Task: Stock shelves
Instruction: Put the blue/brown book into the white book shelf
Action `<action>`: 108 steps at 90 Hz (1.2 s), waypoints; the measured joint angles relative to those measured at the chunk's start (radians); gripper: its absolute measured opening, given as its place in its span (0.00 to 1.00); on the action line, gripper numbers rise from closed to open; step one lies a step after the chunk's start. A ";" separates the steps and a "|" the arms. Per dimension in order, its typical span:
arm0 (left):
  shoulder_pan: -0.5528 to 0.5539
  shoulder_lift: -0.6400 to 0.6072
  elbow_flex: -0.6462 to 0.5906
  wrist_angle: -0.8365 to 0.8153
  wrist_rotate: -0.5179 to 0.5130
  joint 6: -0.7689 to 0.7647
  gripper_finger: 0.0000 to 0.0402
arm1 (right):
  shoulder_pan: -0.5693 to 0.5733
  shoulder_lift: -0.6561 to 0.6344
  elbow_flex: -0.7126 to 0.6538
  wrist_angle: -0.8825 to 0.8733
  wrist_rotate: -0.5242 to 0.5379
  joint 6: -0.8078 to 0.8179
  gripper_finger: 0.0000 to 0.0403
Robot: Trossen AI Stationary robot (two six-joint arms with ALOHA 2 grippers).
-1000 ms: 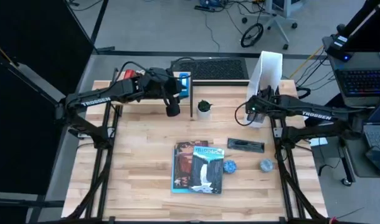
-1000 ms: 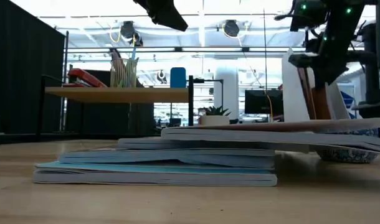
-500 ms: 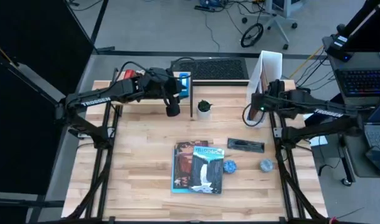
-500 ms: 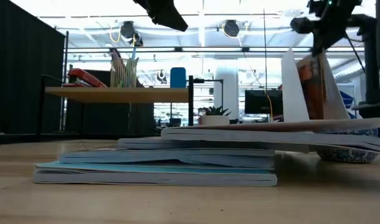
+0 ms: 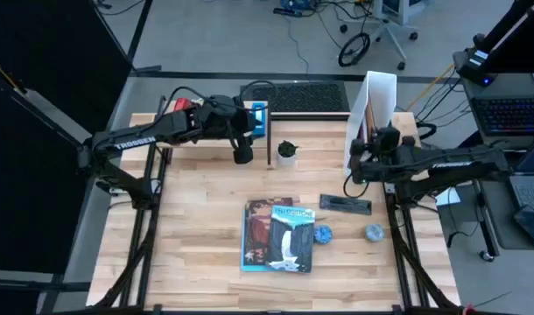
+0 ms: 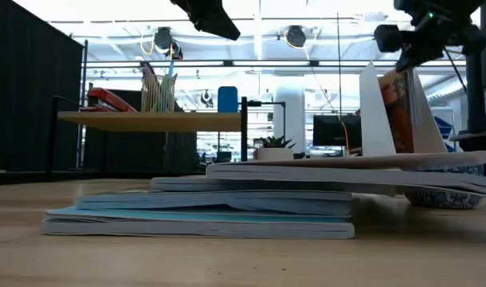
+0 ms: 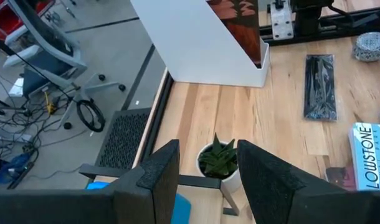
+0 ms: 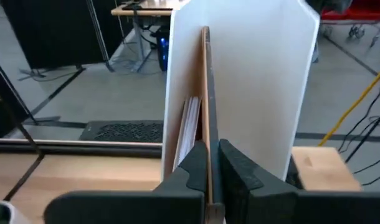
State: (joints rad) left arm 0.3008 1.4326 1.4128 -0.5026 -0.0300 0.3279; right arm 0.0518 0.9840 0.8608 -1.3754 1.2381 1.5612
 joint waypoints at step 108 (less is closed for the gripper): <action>0.000 0.000 0.000 0.071 0.000 -0.001 0.37 | 0.028 0.000 0.612 0.095 0.057 -0.839 0.00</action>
State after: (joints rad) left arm 0.3008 1.4326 1.4128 -0.4319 -0.0303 0.3271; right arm 0.0803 0.9836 1.4727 -1.2806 1.2955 0.7227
